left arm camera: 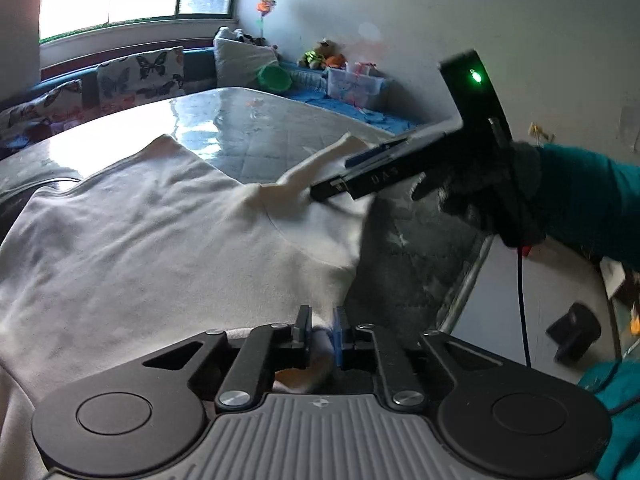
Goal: Fold clothes
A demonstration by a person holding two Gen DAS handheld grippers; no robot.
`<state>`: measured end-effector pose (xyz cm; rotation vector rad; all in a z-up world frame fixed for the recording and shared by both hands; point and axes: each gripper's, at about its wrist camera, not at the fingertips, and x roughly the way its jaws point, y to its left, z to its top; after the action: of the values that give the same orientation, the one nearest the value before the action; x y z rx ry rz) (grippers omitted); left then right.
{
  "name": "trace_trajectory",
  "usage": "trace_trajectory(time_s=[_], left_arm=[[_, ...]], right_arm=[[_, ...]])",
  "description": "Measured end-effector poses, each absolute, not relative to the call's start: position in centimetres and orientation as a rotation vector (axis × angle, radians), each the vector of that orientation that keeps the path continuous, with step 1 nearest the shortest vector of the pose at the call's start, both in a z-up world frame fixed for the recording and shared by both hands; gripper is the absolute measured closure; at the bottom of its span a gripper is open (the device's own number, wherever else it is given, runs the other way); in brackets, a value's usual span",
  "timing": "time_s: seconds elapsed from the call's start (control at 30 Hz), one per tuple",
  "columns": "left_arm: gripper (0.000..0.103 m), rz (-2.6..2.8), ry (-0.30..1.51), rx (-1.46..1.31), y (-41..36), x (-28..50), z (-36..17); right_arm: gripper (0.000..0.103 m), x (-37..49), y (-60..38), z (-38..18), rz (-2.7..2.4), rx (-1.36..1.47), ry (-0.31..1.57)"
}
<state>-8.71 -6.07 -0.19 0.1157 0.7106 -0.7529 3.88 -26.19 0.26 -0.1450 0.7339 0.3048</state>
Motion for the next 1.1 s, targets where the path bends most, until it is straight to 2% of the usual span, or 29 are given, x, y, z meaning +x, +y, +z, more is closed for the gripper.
trace_trajectory(time_s=[0.07, 0.13, 0.2, 0.47, 0.7, 0.9, 1.07, 1.1], left_arm=[[0.079, -0.752, 0.694, 0.104, -5.7, -8.8, 0.5], [0.064, -0.737, 0.674, 0.104, -5.3, -8.7, 1.1], [0.06, -0.701, 0.653, 0.103, -4.5, -8.3, 1.7], [0.059, -0.329, 0.622, 0.019, 1.2, -2.1, 4.3], [0.059, -0.088, 0.686, -0.017, 4.3, 5.4, 2.9], [0.059, -0.066, 0.744, -0.03, 5.1, 8.7, 1.3], [0.063, -0.068, 0.797, -0.054, 5.6, 10.2, 0.1], [0.074, -0.074, 0.803, -0.069, 5.8, 10.4, 0.0]], right_arm=[[0.028, 4.0, -25.8, 0.8, 0.319, -0.152, 0.719], [0.028, 4.1, -25.3, 1.4, 0.337, -0.16, 0.701], [0.028, 4.2, -24.6, 2.0, 0.359, -0.167, 0.683], [0.028, 5.5, -20.8, 2.7, 0.46, -0.202, 0.652], [0.028, 6.7, -17.7, 2.3, 0.529, -0.212, 0.644], [0.028, 7.0, -15.8, 1.4, 0.581, -0.213, 0.658], [0.027, 7.1, -14.8, 1.1, 0.61, -0.223, 0.661], [0.027, 7.1, -14.7, 1.1, 0.613, -0.223, 0.661]])
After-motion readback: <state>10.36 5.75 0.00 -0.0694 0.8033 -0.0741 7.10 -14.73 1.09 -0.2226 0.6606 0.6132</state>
